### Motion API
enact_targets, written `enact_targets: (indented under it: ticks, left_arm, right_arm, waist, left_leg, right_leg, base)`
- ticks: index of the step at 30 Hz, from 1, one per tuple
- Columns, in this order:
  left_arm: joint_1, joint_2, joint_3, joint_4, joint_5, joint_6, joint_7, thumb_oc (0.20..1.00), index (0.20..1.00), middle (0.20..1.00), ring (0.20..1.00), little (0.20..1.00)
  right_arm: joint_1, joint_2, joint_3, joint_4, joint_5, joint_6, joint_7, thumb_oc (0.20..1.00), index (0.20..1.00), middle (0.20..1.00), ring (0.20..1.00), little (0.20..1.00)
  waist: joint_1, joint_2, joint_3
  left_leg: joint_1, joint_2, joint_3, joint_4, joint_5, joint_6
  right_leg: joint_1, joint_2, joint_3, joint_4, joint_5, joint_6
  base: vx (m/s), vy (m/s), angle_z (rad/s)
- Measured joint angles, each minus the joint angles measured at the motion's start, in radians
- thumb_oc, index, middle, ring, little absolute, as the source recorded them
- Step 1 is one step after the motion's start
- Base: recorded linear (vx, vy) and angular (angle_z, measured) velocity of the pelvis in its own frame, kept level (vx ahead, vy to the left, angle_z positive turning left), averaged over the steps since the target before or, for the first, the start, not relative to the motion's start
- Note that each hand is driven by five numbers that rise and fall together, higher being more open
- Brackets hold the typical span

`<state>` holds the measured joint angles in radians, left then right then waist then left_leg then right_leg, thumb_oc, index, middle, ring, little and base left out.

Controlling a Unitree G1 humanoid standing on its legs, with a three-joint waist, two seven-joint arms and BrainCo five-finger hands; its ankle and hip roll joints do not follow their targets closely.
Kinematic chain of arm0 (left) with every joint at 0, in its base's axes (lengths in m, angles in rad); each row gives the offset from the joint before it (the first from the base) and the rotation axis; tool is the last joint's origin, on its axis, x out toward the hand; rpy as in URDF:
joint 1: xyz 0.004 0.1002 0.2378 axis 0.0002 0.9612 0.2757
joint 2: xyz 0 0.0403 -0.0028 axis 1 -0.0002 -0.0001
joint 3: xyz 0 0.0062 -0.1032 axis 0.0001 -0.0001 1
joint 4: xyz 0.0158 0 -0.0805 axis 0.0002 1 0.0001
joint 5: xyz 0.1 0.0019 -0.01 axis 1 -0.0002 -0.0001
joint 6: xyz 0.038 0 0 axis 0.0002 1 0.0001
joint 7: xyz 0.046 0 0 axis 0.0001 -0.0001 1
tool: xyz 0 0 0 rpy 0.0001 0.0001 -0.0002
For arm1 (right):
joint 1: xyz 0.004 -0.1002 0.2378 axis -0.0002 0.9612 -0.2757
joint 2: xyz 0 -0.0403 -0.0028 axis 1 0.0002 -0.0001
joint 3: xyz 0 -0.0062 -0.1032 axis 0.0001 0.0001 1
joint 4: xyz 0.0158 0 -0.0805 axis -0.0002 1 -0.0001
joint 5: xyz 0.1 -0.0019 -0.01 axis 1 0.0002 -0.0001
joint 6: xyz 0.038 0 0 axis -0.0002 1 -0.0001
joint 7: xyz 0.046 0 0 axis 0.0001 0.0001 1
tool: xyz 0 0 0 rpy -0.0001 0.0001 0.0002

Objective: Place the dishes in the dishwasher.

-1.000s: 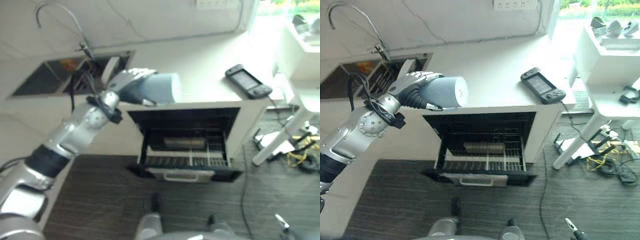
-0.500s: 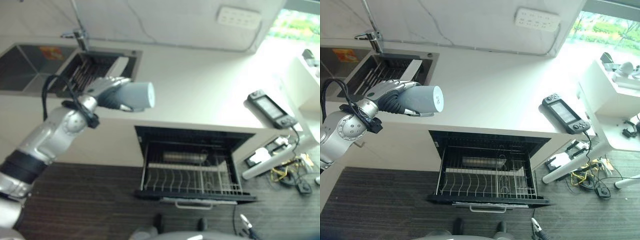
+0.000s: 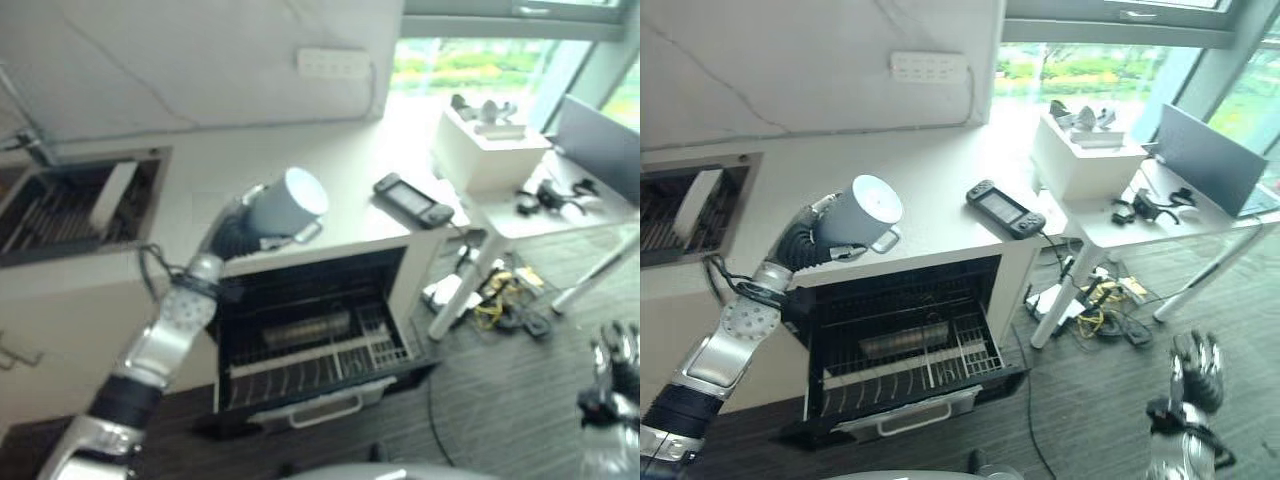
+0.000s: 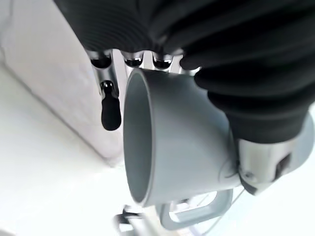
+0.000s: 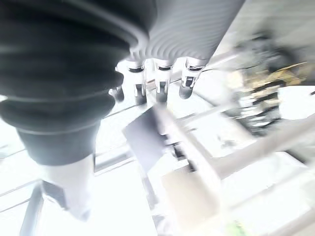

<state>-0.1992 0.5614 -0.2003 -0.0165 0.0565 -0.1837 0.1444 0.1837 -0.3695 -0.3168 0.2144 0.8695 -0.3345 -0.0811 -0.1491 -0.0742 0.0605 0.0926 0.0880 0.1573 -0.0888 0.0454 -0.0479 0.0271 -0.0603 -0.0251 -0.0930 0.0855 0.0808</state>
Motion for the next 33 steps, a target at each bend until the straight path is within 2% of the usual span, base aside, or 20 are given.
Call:
enact_targets:
  ticks: [3, 4, 5, 7, 11, 14, 17, 18, 19, 23, 27, 30, 33]
  left_arm:
    - [-0.011, -0.108, 0.000, 0.050, -0.093, 0.003, 0.089, 0.200, 0.200, 0.200, 0.200, 0.200]
    - [-0.009, -0.166, 0.009, 0.065, -0.130, 0.010, 0.123, 0.200, 0.200, 0.200, 0.200, 0.200]
    - [-0.009, -0.222, -0.001, 0.068, -0.153, 0.014, 0.155, 0.200, 0.200, 0.200, 0.200, 0.200]
    - [-0.013, -0.247, -0.012, 0.069, -0.153, 0.014, 0.209, 0.200, 0.200, 0.200, 0.200, 0.200]
    - [-0.026, -0.238, -0.042, 0.073, -0.124, 0.014, 0.348, 0.200, 0.200, 0.200, 0.200, 0.200]
    - [-0.049, -0.200, -0.073, 0.069, -0.011, 0.015, 0.475, 0.200, 0.200, 0.200, 0.200, 0.200]
    - [-0.050, -0.157, -0.139, 0.056, 0.107, 0.036, 0.591, 0.200, 0.200, 0.200, 0.200, 0.200]
    - [-0.050, -0.157, -0.152, 0.058, 0.135, 0.055, 0.643, 0.200, 0.200, 0.200, 0.200, 0.200]
    - [-0.050, -0.157, -0.154, 0.062, 0.165, 0.073, 0.674, 0.200, 0.200, 0.200, 0.200, 0.200]
    - [-0.051, -0.153, -0.163, 0.064, 0.205, 0.108, 0.692, 0.200, 0.200, 0.200, 0.200, 0.200]
    - [-0.051, -0.101, -0.237, 0.064, 0.243, 0.142, 0.622, 0.200, 0.200, 0.200, 0.200, 0.200]
    - [-0.052, -0.099, -0.262, 0.062, 0.178, 0.105, 0.549, 0.200, 0.200, 0.200, 0.200, 0.200]
    - [-0.050, -0.117, -0.281, 0.059, 0.088, 0.101, 0.497, 0.200, 0.200, 0.200, 0.200, 0.200]
  right_arm:
    - [-0.019, 0.012, 0.036, -0.112, -0.018, 0.055, 0.023, 1.000, 1.000, 1.000, 1.000, 1.000]
    - [-0.011, 0.016, 0.066, -0.195, -0.050, 0.085, 0.036, 1.000, 1.000, 1.000, 1.000, 1.000]
    - [-0.010, 0.006, 0.134, -0.331, -0.092, 0.124, 0.065, 1.000, 1.000, 1.000, 1.000, 1.000]
    - [-0.030, -0.023, 0.206, -0.446, -0.102, 0.166, 0.132, 1.000, 1.000, 1.000, 1.000, 1.000]
    - [-0.102, -0.047, 0.345, -0.504, -0.102, 0.254, 0.244, 1.000, 1.000, 1.000, 1.000, 1.000]
    - [-0.148, -0.143, 0.462, -0.511, -0.113, 0.288, 0.281, 1.000, 1.000, 1.000, 1.000, 1.000]
    - [-0.226, -0.214, 0.496, -0.513, -0.139, 0.293, 0.266, 1.000, 1.000, 1.000, 1.000, 1.000]
    - [-0.277, -0.216, 0.520, -0.512, -0.166, 0.294, 0.235, 1.000, 1.000, 1.000, 1.000, 1.000]
    - [-0.323, -0.219, 0.545, -0.512, -0.211, 0.294, 0.204, 1.000, 1.000, 1.000, 1.000, 1.000]
    - [-0.423, -0.233, 0.569, -0.513, -0.295, 0.304, 0.121, 1.000, 1.000, 1.000, 1.000, 1.000]
    - [-0.475, -0.251, 0.582, -0.512, -0.391, 0.330, 0.061, 1.000, 1.000, 1.000, 1.000, 1.000]
    - [-0.512, -0.267, 0.595, -0.508, -0.419, 0.353, 0.043, 1.000, 1.000, 1.000, 1.000, 1.000]
    - [-0.554, -0.266, 0.636, -0.507, -0.420, 0.371, 0.041, 1.000, 1.000, 1.000, 1.000, 1.000]
  waist:
    - [-0.030, 0.032, -0.010]
    - [-0.046, 0.041, -0.009]
    - [-0.065, 0.047, -0.009]
    - [-0.075, 0.052, -0.008]
    - [-0.071, 0.058, -0.010]
    - [-0.040, 0.064, -0.012]
    - [-0.004, 0.074, -0.021]
    - [0.019, 0.074, -0.021]
    - [0.020, 0.074, -0.021]
    - [0.040, 0.071, -0.022]
    - [0.072, 0.070, -0.021]
    - [0.076, 0.071, -0.020]
    - [0.098, 0.071, -0.020]
  left_leg:
    - [0.019, -0.006, 0.043, -0.006, -0.012, 0.001]
    - [0.026, -0.006, 0.049, -0.006, -0.013, 0.002]
    - [0.031, -0.005, 0.062, -0.006, -0.013, 0.002]
    - [0.036, -0.004, 0.075, -0.006, -0.013, 0.002]
    - [0.048, -0.004, 0.085, -0.007, -0.027, 0.010]
    - [0.044, -0.005, 0.081, -0.007, -0.031, 0.005]
    - [0.031, -0.004, 0.068, -0.007, -0.028, 0.006]
    - [0.029, -0.003, 0.058, -0.007, -0.025, 0.010]
    - [0.029, -0.004, 0.048, -0.006, -0.025, 0.010]
    - [0.031, -0.005, 0.017, -0.006, -0.019, 0.002]
    - [0.029, -0.005, -0.007, 0.000, -0.018, 0.002]
    - [0.029, -0.005, -0.035, -0.006, -0.024, 0.008]
    - [0.027, -0.002, -0.041, -0.006, -0.023, 0.006]
  right_leg:
    - [0.001, -0.004, 0.039, 0.000, 0.007, 0.009]
    - [0.003, -0.004, 0.047, 0.000, 0.014, 0.019]
    - [0.004, 0.000, 0.059, 0.000, 0.017, 0.014]
    - [0.003, 0.003, 0.073, 0.004, 0.022, 0.011]
    - [0.010, -0.001, 0.082, 0.000, 0.021, 0.010]
    - [0.009, -0.001, 0.085, 0.000, 0.020, 0.007]
    - [0.004, -0.001, 0.070, 0.005, 0.020, 0.007]
    - [0.007, 0.000, 0.063, 0.005, 0.023, 0.012]
    - [0.010, 0.000, 0.059, 0.005, 0.022, 0.011]
    - [0.028, -0.002, 0.028, 0.005, 0.020, 0.003]
    - [0.039, -0.003, 0.006, 0.005, 0.010, -0.002]
    - [0.053, -0.004, -0.019, 0.005, 0.004, -0.003]
    - [0.054, -0.002, -0.027, 0.005, -0.002, -0.004]
  base:
    - [0.00, -0.003, -0.44]
    - [-0.01, 0.016, -0.35]
    - [0.00, 0.027, -0.36]
    - [0.01, 0.038, -0.23]
    - [0.02, 0.008, -0.04]
    - [0.06, -0.004, 0.01]
    - [0.05, -0.014, 0.15]
    - [0.06, -0.016, 0.15]
    - [0.06, -0.018, 0.21]
    - [0.03, -0.016, 0.24]
    - [0.03, -0.011, 0.17]
    - [0.01, -0.022, 0.21]
    - [0.00, -0.024, 0.11]
